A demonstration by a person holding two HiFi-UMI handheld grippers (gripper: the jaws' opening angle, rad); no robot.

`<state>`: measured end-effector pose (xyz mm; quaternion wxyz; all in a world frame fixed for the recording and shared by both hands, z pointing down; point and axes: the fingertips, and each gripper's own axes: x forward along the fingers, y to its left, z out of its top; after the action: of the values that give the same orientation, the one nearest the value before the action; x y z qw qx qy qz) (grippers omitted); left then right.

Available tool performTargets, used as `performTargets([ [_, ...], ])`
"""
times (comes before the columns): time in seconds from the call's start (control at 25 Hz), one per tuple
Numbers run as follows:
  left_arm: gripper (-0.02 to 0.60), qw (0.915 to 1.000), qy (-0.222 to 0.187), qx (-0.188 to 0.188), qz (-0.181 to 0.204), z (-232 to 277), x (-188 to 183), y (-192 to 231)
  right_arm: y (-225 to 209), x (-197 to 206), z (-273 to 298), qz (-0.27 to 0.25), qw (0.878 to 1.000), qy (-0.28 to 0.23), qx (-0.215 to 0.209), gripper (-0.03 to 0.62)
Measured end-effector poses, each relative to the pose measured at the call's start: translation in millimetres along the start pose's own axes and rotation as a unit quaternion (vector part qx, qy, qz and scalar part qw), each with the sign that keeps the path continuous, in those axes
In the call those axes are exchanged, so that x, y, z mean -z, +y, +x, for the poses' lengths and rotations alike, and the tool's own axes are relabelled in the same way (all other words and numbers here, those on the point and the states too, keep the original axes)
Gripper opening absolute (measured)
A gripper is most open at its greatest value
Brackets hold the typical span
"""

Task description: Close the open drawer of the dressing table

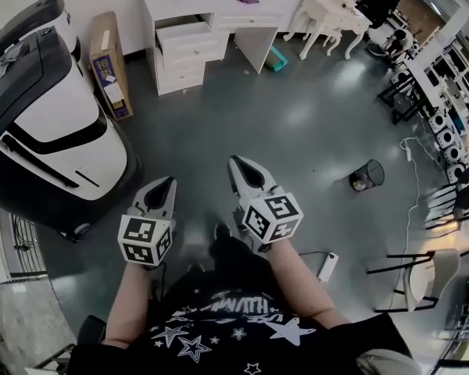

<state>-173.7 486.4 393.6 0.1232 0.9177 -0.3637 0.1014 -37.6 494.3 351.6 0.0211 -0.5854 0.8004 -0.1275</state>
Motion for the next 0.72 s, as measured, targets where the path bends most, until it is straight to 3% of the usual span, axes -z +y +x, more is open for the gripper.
performTargets([
  [0.32,0.009,0.9998,0.012,-0.012,-0.005,55,-7,22,-56,12,49,0.033,0.999,0.018,0.0,0.003],
  [0.72,0.009,0.9994,0.023,-0.024,-0.006,159,-40,39,-159,-24,104,0.068,0.998,0.001,0.01,0.003],
])
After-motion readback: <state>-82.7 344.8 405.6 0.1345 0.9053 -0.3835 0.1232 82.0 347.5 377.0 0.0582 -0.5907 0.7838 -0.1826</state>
